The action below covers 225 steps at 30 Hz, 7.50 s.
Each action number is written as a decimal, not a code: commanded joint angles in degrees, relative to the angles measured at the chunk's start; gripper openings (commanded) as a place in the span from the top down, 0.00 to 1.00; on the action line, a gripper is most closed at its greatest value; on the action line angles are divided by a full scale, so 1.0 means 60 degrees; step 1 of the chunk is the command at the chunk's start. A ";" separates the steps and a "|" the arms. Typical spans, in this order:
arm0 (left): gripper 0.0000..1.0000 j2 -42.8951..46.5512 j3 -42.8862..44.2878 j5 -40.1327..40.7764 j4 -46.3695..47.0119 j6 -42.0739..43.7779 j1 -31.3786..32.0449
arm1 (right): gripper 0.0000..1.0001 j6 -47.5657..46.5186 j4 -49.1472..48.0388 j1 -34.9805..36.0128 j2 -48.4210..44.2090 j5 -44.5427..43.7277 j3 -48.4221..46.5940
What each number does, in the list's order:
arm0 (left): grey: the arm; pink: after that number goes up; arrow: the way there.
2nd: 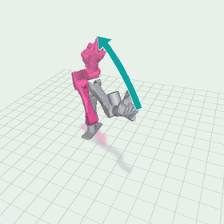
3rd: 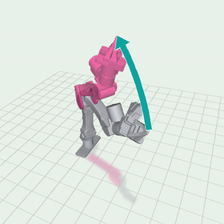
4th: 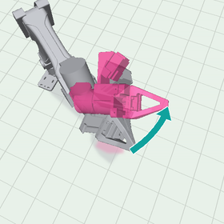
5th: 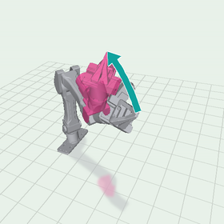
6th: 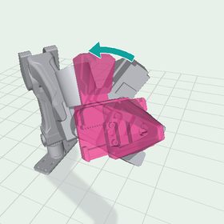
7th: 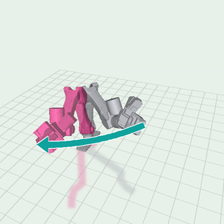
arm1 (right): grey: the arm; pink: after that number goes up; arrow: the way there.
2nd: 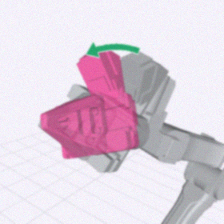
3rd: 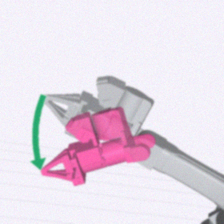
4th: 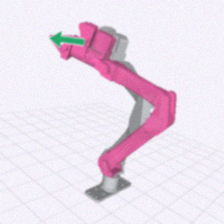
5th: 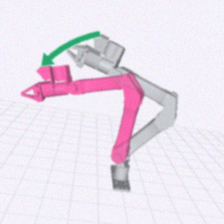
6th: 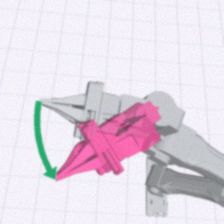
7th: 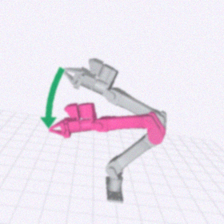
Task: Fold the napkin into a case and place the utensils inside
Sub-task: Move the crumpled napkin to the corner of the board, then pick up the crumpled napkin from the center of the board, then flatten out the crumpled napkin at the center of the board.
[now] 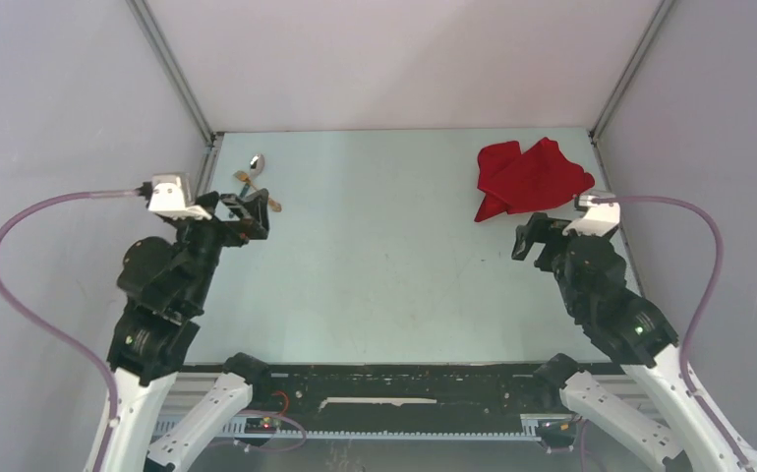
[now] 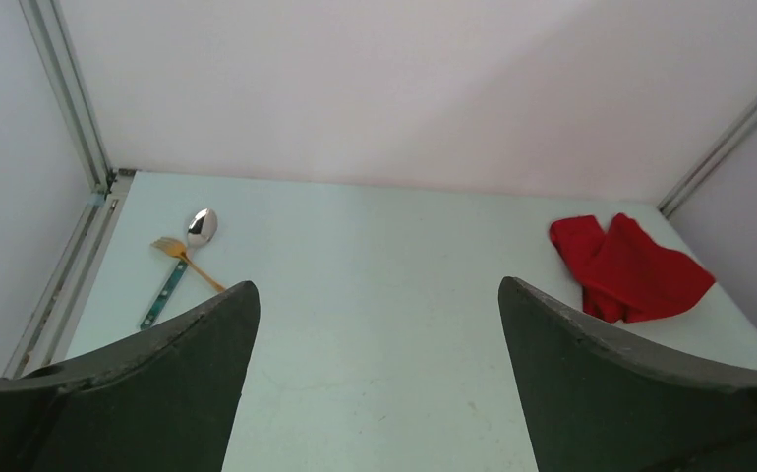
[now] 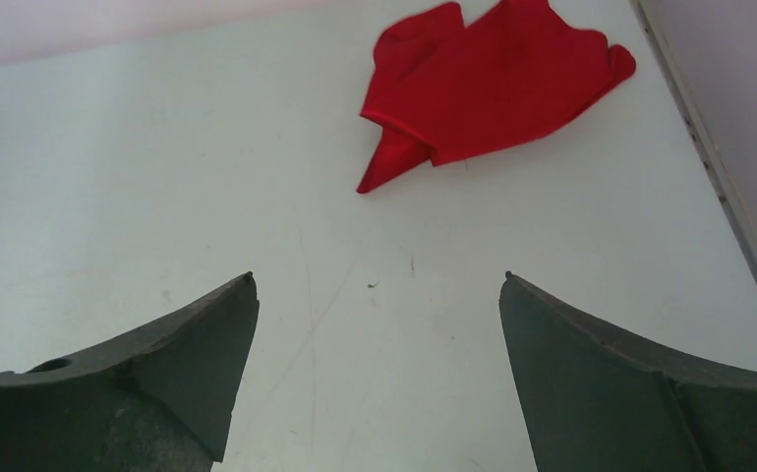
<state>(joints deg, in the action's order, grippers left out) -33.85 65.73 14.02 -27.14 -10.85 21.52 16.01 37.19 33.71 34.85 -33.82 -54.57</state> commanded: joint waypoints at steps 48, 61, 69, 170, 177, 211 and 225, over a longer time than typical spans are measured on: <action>0.00 -0.0682 -0.1758 0.0628 0.2325 0.0147 0.0300 | 0.91 0.3588 -0.1709 -0.3238 1.2747 0.2517 -0.4762; 0.00 -0.0865 -0.1624 0.0442 0.2152 -0.0270 0.0295 | 1.00 0.1731 -0.4118 0.0960 0.7724 1.0555 -0.0574; 0.00 -0.1664 -0.1333 -0.0638 -0.0125 -0.4001 0.0296 | 1.00 0.2014 -0.3222 0.1602 0.6667 0.9226 0.1456; 1.00 -0.7849 0.4904 -0.4047 0.0927 -0.4624 -0.1503 | 1.00 -0.0530 -0.1253 -0.4882 0.7306 0.9390 -0.6900; 1.00 -0.3529 -0.2781 -0.3112 0.1284 -0.6045 -0.1118 | 0.87 0.0826 -0.1085 -0.1565 0.3853 0.8662 0.0474; 0.00 -0.0444 -0.5496 -0.4679 -0.0564 -0.6504 -0.0748 | 0.30 0.2340 -0.4188 -0.4996 1.2712 0.9873 -0.3235; 0.00 0.0639 -0.5227 -0.4216 -0.1718 -0.6542 -0.0672 | 0.39 0.1183 -0.0638 -0.4464 1.5836 0.6810 -0.8150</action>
<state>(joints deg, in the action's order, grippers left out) -29.91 32.69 -12.16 -36.56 -50.06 17.26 28.93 21.63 4.21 125.58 19.49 -94.37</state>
